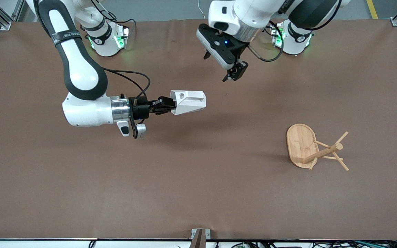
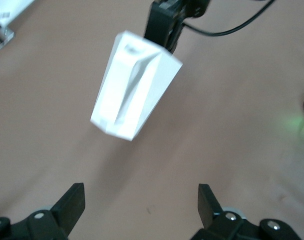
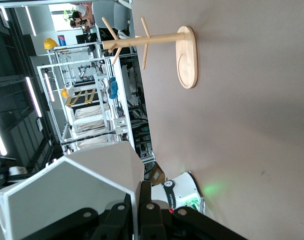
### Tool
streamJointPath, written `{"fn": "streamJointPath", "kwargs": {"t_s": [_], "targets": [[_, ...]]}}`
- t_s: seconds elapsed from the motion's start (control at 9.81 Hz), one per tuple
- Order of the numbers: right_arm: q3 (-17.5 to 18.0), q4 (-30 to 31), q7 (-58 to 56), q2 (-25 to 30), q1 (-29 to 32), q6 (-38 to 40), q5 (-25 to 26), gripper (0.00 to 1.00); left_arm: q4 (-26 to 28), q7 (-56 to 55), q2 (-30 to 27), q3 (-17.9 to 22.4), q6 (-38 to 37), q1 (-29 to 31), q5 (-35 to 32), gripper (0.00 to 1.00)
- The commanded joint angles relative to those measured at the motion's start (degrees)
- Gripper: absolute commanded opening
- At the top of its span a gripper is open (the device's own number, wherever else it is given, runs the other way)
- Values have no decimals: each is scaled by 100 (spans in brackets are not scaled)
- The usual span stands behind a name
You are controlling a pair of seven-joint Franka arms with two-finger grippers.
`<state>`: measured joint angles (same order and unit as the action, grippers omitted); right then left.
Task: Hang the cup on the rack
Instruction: 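Hold the cup with the right gripper while the left gripper grasps it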
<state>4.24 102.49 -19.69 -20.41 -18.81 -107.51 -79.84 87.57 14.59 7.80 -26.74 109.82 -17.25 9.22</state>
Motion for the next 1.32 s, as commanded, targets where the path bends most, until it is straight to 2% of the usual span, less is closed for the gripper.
{"fn": "streamJointPath", "kwargs": {"t_s": [0.0,0.2,0.41,1.22], "targets": [[-37,96,-26,55,-35,28,-225,1,-572,953,773,2,74,-77,-210,100],[-37,96,-26,55,-35,37,-225,1,-592,1711,1065,-7,452,-86,-210,100],[-37,96,-26,55,-44,37,-225,1,-644,2002,1267,2,566,-138,-210,100],[-37,87,9,99,-35,46,-225,1,-715,2285,1716,11,820,-288,-228,100]]}}
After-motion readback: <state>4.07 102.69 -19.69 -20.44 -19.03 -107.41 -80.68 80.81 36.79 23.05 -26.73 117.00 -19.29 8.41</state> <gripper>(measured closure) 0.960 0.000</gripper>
